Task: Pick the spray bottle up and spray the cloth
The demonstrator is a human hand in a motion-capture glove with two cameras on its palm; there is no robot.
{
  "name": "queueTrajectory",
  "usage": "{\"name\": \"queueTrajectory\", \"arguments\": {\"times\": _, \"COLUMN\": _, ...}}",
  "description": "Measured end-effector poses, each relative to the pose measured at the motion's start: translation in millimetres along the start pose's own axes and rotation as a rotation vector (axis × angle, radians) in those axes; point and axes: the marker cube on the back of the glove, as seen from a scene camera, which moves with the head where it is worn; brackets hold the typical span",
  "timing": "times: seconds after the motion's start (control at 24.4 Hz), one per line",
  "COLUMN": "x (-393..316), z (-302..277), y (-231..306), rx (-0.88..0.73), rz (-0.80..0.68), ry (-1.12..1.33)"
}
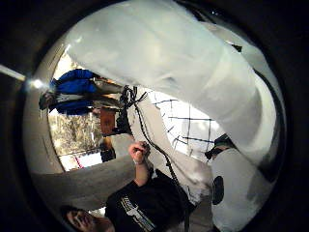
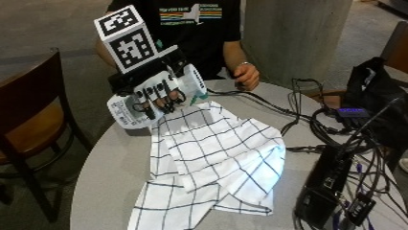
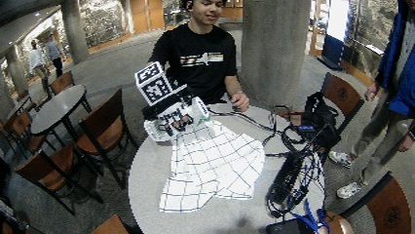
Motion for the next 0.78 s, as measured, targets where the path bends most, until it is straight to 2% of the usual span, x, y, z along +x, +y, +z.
{"name": "queueTrajectory", "arguments": {"times": 0.29, "x": 3, "z": 1, "y": 1, "rx": 0.04, "rz": 0.002, "ry": -0.038}}
{"name": "queueTrajectory", "arguments": {"times": 0.57, "x": -17, "z": -27, "y": 1, "rx": 0.272, "rz": -0.066, "ry": -0.246}}
{"name": "queueTrajectory", "arguments": {"times": 0.78, "x": -44, "z": -51, "y": 0, "rx": 0.435, "rz": -0.219, "ry": -0.395}}
